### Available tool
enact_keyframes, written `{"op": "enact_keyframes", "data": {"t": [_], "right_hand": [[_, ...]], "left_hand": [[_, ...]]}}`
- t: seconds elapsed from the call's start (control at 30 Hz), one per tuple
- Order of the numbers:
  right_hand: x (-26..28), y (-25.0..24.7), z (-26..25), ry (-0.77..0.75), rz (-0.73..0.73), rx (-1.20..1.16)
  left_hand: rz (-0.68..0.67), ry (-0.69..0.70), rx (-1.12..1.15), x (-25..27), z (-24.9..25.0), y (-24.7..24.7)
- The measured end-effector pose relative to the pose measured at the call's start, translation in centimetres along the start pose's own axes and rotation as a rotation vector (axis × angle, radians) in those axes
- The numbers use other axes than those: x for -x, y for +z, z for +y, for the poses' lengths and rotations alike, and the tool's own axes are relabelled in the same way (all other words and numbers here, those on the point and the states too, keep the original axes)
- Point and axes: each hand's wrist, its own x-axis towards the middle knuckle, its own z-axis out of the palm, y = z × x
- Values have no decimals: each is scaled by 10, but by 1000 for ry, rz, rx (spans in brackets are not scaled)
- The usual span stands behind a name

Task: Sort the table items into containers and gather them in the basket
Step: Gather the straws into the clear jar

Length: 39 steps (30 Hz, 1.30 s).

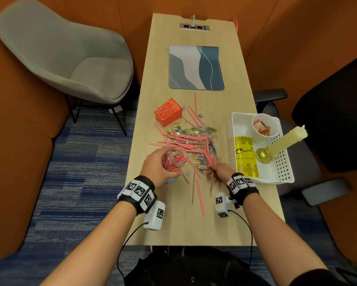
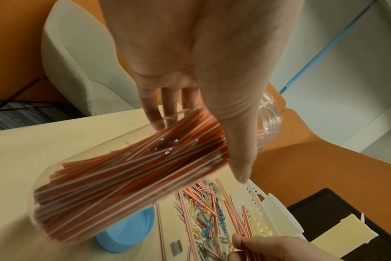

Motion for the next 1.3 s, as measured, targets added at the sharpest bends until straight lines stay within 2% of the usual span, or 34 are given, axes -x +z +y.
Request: {"op": "enact_keyframes", "data": {"t": [0.13, 0.27, 0.4, 0.57, 0.67, 0.8, 1.0, 1.1, 1.17, 1.23, 1.3], "right_hand": [[18, -7, -23, -8, -36, -320], [42, -19, -52, -60, -177, -565], [71, -27, -102, -311, -281, -715], [101, -14, -157, -599, -206, -853], [102, 5, -166, -633, -103, -738], [93, 24, -157, -657, 22, -442], [83, 18, -148, -853, 259, -117], [81, 10, -144, -883, 396, -4], [82, 6, -144, -862, 327, 37], [84, 7, -144, -853, 205, 224], [85, 7, -145, -854, 150, 330]], "left_hand": [[-15, 18, 21, -13, 8, 5], [-18, 42, 33, -24, 17, 8], [-24, 63, 59, -34, 27, 11], [-75, 82, 82, -43, 43, 16], [-107, 98, 94, -48, 52, 20], [-123, 113, 87, -53, 60, 22], [-103, 114, 75, -62, 56, 19], [-93, 101, 87, -67, 56, 18], [-88, 106, 60, -69, 55, 17], [-80, 118, 20, -70, 53, 18], [-76, 117, 19, -70, 50, 18]]}}
